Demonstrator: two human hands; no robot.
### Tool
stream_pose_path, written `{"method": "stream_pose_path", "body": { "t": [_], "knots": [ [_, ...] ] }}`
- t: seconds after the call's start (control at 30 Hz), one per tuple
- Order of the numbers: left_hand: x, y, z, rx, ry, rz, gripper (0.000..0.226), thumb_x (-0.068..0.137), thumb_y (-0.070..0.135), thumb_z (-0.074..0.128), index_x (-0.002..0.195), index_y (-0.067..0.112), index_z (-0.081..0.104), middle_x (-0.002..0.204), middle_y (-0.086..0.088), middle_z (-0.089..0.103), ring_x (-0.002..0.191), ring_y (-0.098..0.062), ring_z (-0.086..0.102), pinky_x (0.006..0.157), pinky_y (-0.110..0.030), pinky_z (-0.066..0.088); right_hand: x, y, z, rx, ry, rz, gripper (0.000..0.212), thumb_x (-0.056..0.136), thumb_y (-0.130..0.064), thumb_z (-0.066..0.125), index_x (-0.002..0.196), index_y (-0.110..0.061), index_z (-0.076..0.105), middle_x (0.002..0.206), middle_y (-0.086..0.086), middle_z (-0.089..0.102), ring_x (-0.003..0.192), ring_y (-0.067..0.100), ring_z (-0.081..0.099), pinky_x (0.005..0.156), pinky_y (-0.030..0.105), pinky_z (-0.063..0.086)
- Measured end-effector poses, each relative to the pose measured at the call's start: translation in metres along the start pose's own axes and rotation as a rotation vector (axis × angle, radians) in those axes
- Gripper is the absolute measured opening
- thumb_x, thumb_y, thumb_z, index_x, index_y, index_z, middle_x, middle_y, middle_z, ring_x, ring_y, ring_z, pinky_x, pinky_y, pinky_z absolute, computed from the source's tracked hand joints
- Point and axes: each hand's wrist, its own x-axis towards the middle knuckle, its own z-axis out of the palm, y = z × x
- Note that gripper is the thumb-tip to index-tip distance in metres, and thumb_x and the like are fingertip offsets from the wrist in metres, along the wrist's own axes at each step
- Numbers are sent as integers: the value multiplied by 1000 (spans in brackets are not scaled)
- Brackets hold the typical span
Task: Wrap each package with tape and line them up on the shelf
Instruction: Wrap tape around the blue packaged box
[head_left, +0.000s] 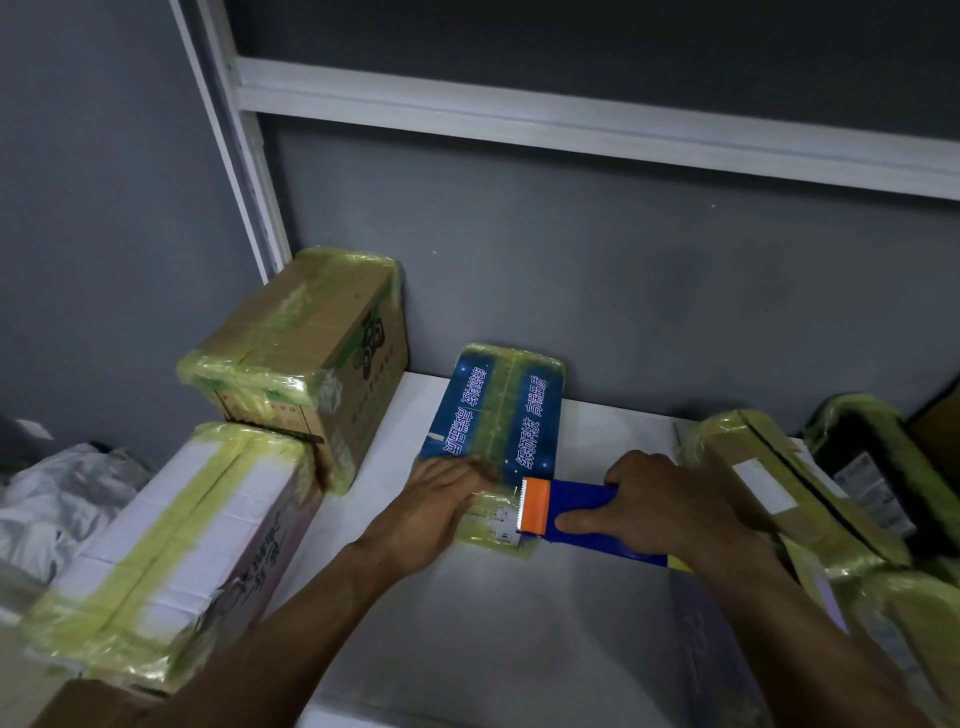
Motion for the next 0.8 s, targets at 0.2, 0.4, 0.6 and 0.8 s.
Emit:
{"method": "stream_pose_path", "body": {
  "t": [0.2, 0.4, 0.6, 0.8],
  "knots": [
    [1, 5, 9, 53, 140, 1, 35, 95, 44, 68, 129, 36, 67, 130, 18, 63, 129, -7, 52, 106, -30, 38, 1, 0, -1, 15, -28, 13, 68, 55, -94, 69, 79, -34, 46, 73, -17, 55, 64, 5, 59, 50, 17, 37],
    [4, 6, 20, 23, 276, -40, 23, 92, 47, 70, 112, 39, 75, 117, 21, 68, 117, -4, 58, 95, -30, 41, -4, 1, 3, 66, -29, 7, 64, 62, -88, 71, 90, -34, 50, 73, -18, 54, 67, 4, 59, 51, 15, 39],
    [4, 3, 15, 43, 269, -15, 25, 94, 49, 65, 114, 37, 75, 119, 20, 68, 118, -3, 58, 100, -17, 33, -16, 3, -6, 142, -33, -22, 58, 65, -83, 73, 85, -33, 54, 73, -18, 58, 68, 3, 62, 51, 12, 39],
    [3, 0, 9, 35, 236, 3, 26, 95, 46, 66, 115, 34, 76, 120, 15, 70, 118, -7, 58, 100, -19, 32, -31, 7, -13, 98, -29, -23, 55, 67, -85, 70, 78, -36, 46, 70, -21, 53, 62, -1, 57, 47, 6, 33]
  ]
}}
